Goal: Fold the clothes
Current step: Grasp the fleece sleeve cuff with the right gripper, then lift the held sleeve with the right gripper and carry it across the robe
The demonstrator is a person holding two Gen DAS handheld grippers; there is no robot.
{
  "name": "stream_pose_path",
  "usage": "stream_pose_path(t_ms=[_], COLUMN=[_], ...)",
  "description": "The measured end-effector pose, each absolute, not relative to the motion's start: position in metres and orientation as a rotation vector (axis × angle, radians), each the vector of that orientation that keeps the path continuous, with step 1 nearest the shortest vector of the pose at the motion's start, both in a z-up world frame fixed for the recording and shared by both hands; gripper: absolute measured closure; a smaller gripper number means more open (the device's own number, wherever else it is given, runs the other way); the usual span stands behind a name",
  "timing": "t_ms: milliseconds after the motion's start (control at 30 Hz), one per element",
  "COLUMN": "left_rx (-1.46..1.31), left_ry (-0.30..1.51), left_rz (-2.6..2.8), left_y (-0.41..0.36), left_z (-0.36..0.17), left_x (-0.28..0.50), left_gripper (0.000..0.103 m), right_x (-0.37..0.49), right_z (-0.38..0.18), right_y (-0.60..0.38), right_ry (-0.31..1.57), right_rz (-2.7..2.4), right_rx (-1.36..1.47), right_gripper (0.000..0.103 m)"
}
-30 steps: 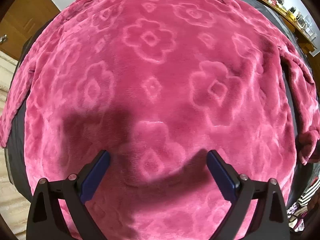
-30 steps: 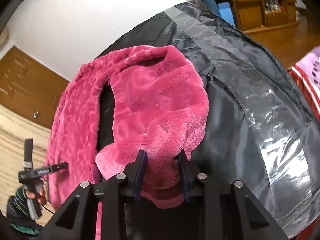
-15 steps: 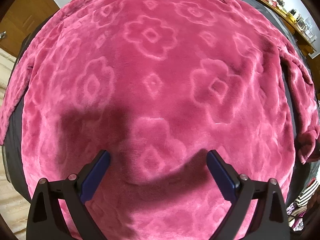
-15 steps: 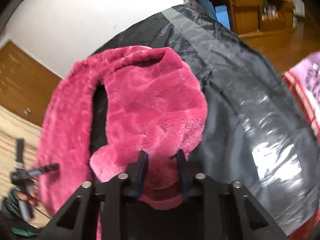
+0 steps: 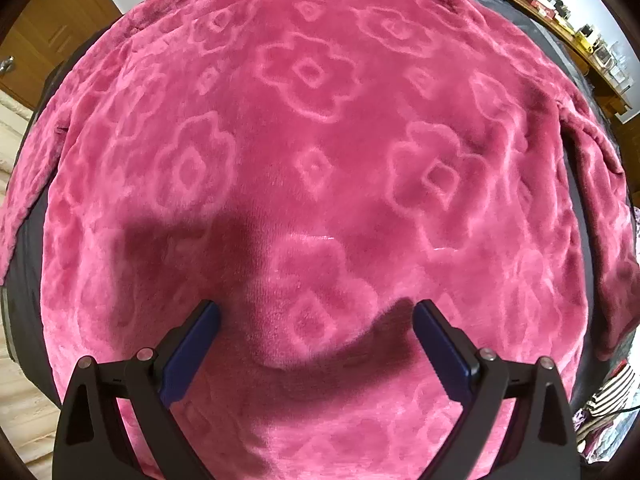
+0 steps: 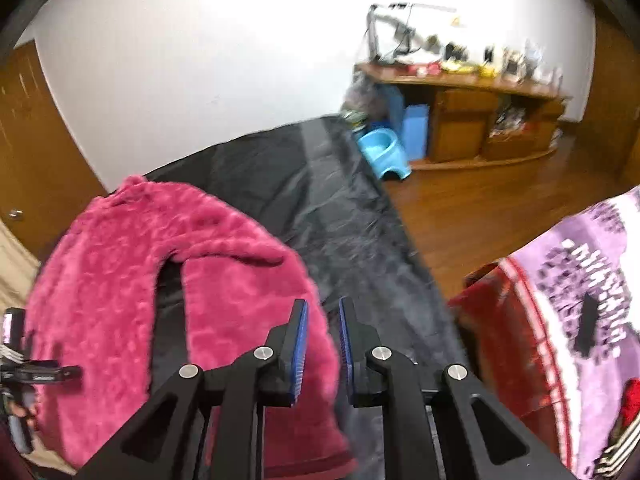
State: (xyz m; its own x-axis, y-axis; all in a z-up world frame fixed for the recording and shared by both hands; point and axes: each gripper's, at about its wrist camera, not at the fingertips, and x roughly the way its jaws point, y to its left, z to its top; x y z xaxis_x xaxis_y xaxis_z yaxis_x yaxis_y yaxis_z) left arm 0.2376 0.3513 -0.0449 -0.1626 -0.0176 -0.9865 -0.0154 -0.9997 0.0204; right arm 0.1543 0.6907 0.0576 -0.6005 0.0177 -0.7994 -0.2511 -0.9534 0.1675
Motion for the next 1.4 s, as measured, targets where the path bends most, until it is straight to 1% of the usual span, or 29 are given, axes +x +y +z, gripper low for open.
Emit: stream_pose_path(t_ms=[67, 100, 133, 233, 433, 467, 500, 567, 633, 667, 733, 867, 933, 1000, 1100, 1133, 1267, 1333, 1400], left_rx=[2.028, 2.028, 2.028, 2.029, 2.044, 2.046, 2.047, 2.049, 2.052, 2.053, 2.054, 2.053, 2.053, 2.052, 2.052, 2.052, 2.053, 2.053, 2.050], left_ry=[-0.033, -0.030, -0.027, -0.021, -0.060, -0.067, -0.073, -0.084, -0.094, -0.100, -0.108, -0.108, -0.106, -0.105, -0.109, -0.109, -0.105, -0.100, -0.088], left_rz=[-2.394, -2.392, -2.388, -2.376, -2.382, -2.384, -2.385, -2.387, -2.389, -2.390, -2.392, -2.392, -2.389, -2.390, -2.395, -2.397, -2.401, -2.403, -2.405], left_y=[0.349, 0.347, 0.345, 0.340, 0.347, 0.349, 0.351, 0.354, 0.358, 0.360, 0.362, 0.356, 0.360, 0.371, 0.375, 0.376, 0.368, 0.363, 0.362], left_z=[-0.044, -0.044, -0.044, -0.045, -0.044, -0.044, -0.044, -0.043, -0.043, -0.042, -0.042, -0.041, -0.043, -0.043, -0.042, -0.042, -0.044, -0.044, -0.044], left_x=[0.239, 0.240, 0.240, 0.242, 0.247, 0.248, 0.249, 0.251, 0.254, 0.255, 0.257, 0.260, 0.220, 0.195, 0.194, 0.194, 0.189, 0.187, 0.186], left_gripper=[0.004, 0.004, 0.004, 0.004, 0.004, 0.004, 0.004, 0.004, 0.004, 0.004, 0.004, 0.004, 0.004, 0.004, 0.004, 0.004, 0.004, 0.004, 0.004], right_x=[0.155, 0.155, 0.157, 0.167, 0.177, 0.178, 0.179, 0.180, 0.180, 0.179, 0.180, 0.183, 0.184, 0.185, 0.183, 0.183, 0.177, 0.173, 0.173], right_z=[0.044, 0.037, 0.030, 0.014, -0.019, -0.023, -0.026, -0.026, -0.025, -0.025, -0.024, -0.017, -0.009, 0.003, 0.027, 0.035, 0.071, 0.082, 0.091], right_y=[0.693, 0.694, 0.695, 0.694, 0.688, 0.686, 0.684, 0.678, 0.672, 0.669, 0.664, 0.658, 0.656, 0.654, 0.652, 0.652, 0.655, 0.651, 0.640], right_ry=[0.455, 0.490, 0.516, 0.537, 0.511, 0.501, 0.483, 0.425, 0.419, 0.419, 0.412, 0.379, 0.330, 0.219, -0.036, -0.094, -0.260, -0.314, -0.415], right_rz=[2.628, 2.612, 2.599, 2.575, 2.538, 2.533, 2.530, 2.543, 2.566, 2.577, 2.600, 2.628, 2.639, 2.634, 2.593, 2.580, 2.531, 2.531, 2.531], right_rx=[-1.372, -1.400, -1.421, -1.475, -1.593, -1.603, -1.612, -1.614, -1.629, -1.636, -1.643, -1.619, -1.582, -1.518, -1.379, -1.330, -1.141, -1.088, -1.023], right_gripper=[0.066, 0.043, 0.032, 0.032, 0.033, 0.033, 0.036, 0.048, 0.068, 0.070, 0.081, 0.087, 0.089, 0.090, 0.090, 0.090, 0.090, 0.090, 0.090])
